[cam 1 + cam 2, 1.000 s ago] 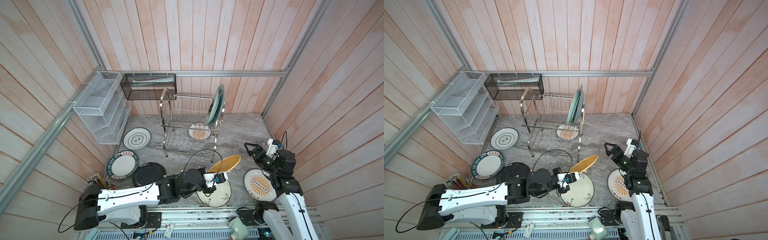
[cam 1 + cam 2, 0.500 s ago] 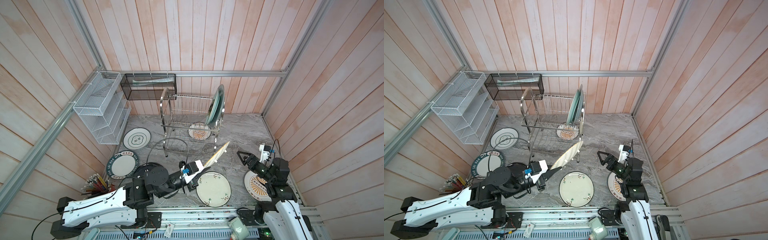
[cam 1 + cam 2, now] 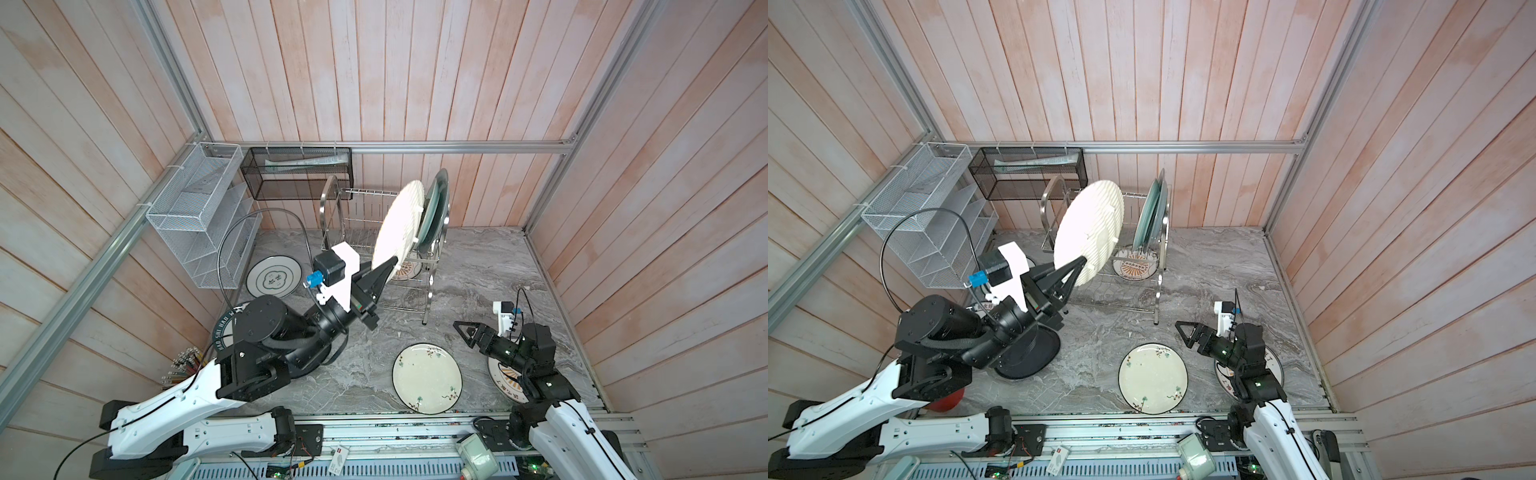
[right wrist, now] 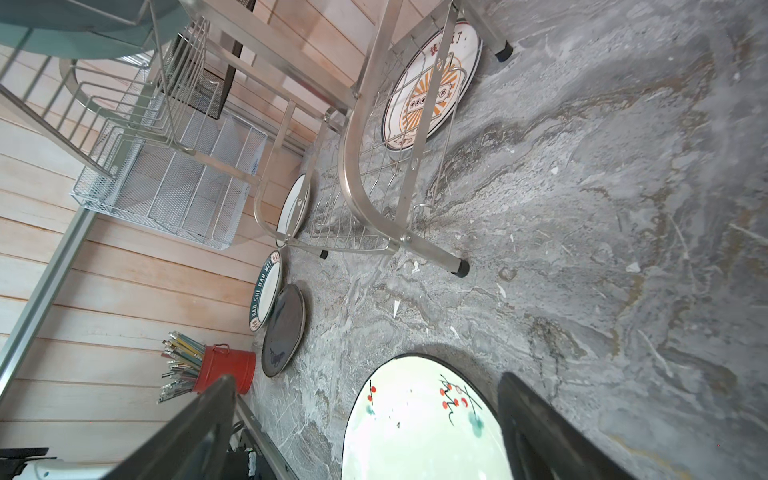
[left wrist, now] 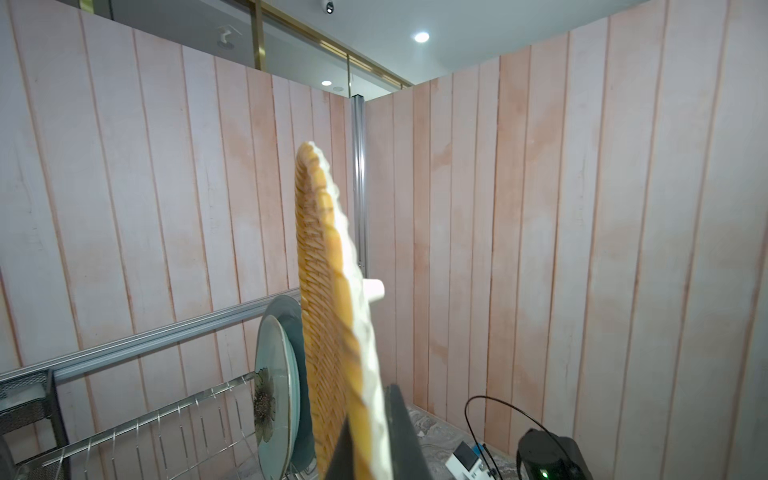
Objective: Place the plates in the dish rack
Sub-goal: 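Lift the bamboo mat upright with the left gripper and carry it to the rack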
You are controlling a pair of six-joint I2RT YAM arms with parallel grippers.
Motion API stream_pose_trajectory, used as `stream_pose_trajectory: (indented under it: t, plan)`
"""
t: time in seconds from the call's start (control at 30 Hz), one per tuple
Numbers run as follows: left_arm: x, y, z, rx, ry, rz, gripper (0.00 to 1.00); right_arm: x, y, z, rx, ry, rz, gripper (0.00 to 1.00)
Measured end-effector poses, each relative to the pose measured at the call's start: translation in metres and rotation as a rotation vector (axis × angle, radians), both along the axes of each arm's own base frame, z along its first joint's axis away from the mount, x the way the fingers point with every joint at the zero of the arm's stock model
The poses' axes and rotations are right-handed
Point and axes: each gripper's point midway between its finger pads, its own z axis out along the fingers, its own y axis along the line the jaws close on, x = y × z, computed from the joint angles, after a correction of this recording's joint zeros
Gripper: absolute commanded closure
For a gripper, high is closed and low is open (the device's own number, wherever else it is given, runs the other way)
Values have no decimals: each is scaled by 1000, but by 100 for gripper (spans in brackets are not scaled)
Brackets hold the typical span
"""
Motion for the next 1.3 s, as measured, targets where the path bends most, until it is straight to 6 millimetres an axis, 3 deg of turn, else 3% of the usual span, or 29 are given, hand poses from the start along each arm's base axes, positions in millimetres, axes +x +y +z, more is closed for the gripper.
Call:
stream_pose_trajectory:
  t: [0.17,0.33,0.5,0.73,0.97,1.3]
  plan:
    - [44,-7,4,12,44,54,100,-1,4,2,1,-14,15,2]
    - [90,-21,-9,52,98,52,100,-2,5,4,-1,-23,23,2]
    - [141,-29,-38,86,190,40,100,-3,6,5,-4,-30,27,2]
    - [199,-38,-87,132,323,28,100,-3,6,5,0,-31,28,2]
    - [230,-38,-126,166,422,26,100,-3,9,5,10,-18,35,2]
    - [240,-45,-143,177,483,18,100,-6,21,1,12,6,65,2]
